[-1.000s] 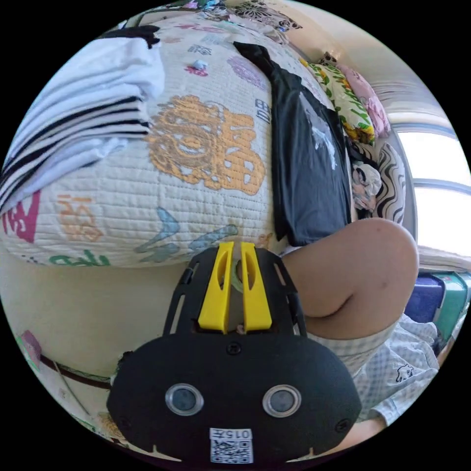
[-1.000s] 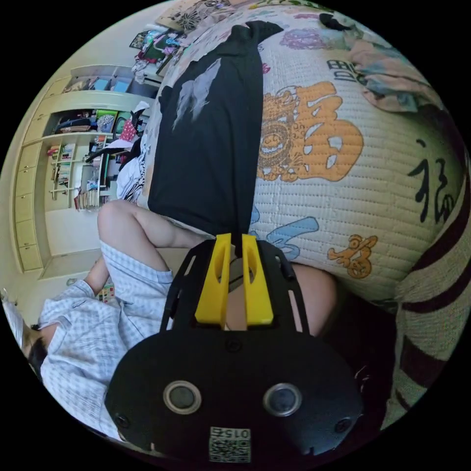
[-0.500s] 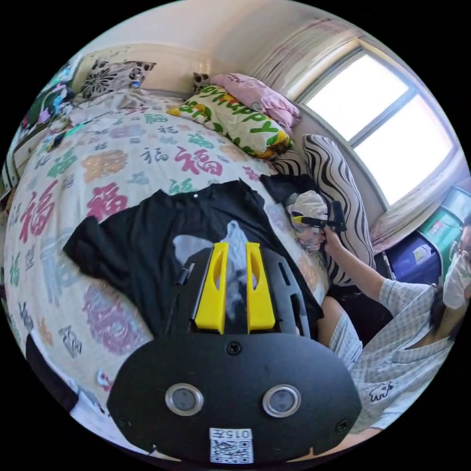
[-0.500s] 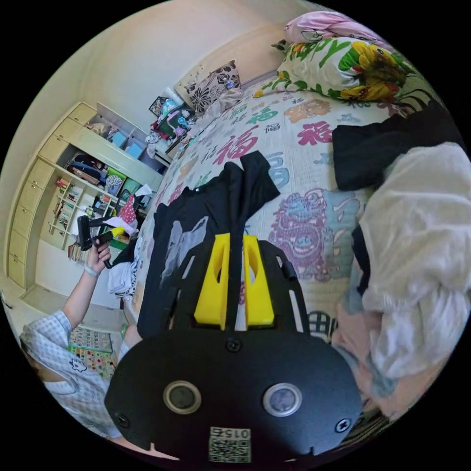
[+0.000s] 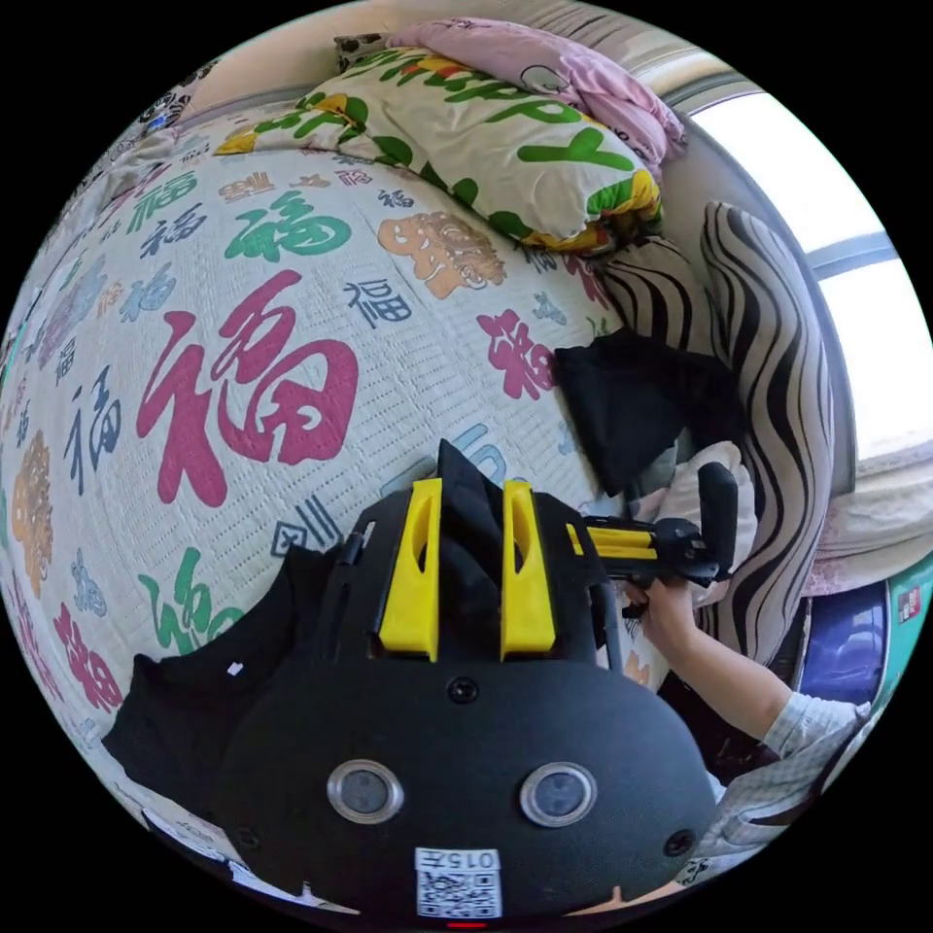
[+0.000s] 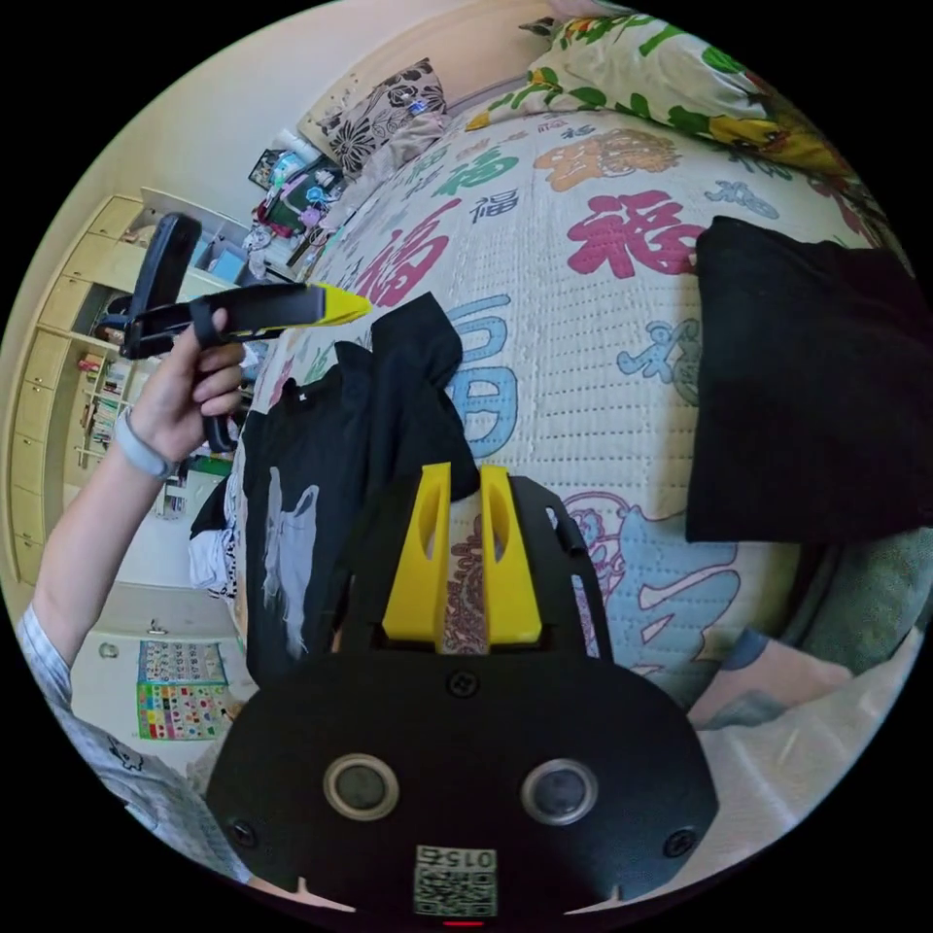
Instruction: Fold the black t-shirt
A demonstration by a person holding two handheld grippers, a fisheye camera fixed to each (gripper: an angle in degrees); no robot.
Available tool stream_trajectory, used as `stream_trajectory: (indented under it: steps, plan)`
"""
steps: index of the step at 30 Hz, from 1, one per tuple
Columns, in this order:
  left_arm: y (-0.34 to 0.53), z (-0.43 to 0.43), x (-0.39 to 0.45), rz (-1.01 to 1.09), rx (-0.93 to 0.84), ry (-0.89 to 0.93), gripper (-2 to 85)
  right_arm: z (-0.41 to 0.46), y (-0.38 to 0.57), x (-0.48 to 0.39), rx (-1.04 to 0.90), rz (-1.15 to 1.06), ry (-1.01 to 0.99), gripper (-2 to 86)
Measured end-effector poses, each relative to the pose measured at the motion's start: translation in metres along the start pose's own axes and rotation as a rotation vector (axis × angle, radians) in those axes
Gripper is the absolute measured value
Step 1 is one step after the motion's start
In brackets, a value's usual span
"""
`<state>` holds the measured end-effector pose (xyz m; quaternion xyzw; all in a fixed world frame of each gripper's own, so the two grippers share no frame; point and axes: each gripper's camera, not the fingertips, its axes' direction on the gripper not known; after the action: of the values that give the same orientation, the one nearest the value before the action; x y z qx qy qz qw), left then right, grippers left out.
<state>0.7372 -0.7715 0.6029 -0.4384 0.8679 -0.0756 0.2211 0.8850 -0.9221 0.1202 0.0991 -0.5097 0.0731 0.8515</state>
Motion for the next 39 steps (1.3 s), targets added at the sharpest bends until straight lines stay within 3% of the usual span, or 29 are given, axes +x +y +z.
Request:
stream_trajectory:
  steps: [3,7,18,23,27,32,36,39]
  plan:
    - [-0.032,0.027,-0.007,-0.017,-0.017,0.039,5.6,-0.003,-0.005,0.002,-0.003,-0.077,-0.102,2.1]
    - [-0.062,0.058,-0.01,0.021,-0.133,0.134,0.2,-0.015,0.0,-0.007,0.029,-0.103,-0.049,0.6]
    - [-0.115,0.069,0.023,0.299,-0.107,0.426,0.3,-0.055,0.041,-0.022,0.204,0.097,0.076,0.0]
    - [-0.105,0.077,0.027,0.413,-0.336,0.192,6.9,-0.031,0.031,-0.046,0.138,0.073,0.19,0.0]
    - [-0.085,0.092,0.023,0.429,-0.425,0.145,1.1,-0.017,0.023,-0.073,0.126,0.044,0.263,0.0]
    - [-0.077,0.069,0.03,0.455,-0.208,0.25,0.8,-0.001,0.017,-0.092,0.109,0.053,0.323,0.0]
    - [-0.061,0.063,0.027,0.425,-0.217,0.072,4.6,0.022,0.007,-0.107,0.056,0.047,0.37,-0.4]
    - [-0.04,0.028,0.014,0.369,-0.051,0.05,6.7,0.038,0.002,-0.123,0.011,0.046,0.431,-0.6]
